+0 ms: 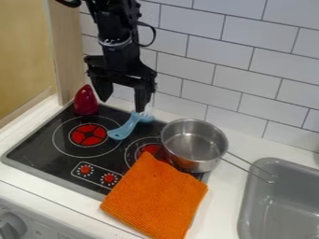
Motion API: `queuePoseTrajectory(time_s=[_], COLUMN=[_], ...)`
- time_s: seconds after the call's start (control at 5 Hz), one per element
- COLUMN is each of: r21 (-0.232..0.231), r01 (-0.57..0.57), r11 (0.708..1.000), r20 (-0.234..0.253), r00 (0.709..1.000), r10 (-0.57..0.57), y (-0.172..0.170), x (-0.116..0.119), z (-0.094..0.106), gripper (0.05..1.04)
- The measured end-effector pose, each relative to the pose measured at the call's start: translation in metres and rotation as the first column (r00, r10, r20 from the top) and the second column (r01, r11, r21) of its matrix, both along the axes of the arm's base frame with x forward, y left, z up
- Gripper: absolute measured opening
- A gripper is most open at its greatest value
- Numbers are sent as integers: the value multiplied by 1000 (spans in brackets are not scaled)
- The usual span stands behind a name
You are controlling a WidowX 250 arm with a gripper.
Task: Move the orange cloth on top of the left stove
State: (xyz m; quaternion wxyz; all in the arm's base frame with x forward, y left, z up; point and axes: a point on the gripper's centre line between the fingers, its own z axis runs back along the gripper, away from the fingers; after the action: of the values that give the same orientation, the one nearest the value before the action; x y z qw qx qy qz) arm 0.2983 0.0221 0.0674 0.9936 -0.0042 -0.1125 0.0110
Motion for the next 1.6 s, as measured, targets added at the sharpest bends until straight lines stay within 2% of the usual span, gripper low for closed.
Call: queuePoseTrajectory(time_s=[0.2,0.4,0.6,0.8,1.0,1.2,1.4,1.6], r21=[-27,-29,-11,-11,-12,-9,-4,-3], r01=[41,120,169,189,235,274,282,294], r11=[999,992,986,982,972,962,960,956], r20=[-45,-83,-117,-127,-112,-131,-127,-159], r00=[998,989,979,974,966,953,952,944], r10=[-42,-122,-169,-188,-235,-273,-280,-290], y=[-14,-33,-44,-52,-68,-79,-85,-87], x=[-22,-37,-51,-62,-63,-67,-66,-64], z=[-16,-28,-38,-42,-42,-48,-49,-62], gripper=[999,999,999,999,999,999,999,999])
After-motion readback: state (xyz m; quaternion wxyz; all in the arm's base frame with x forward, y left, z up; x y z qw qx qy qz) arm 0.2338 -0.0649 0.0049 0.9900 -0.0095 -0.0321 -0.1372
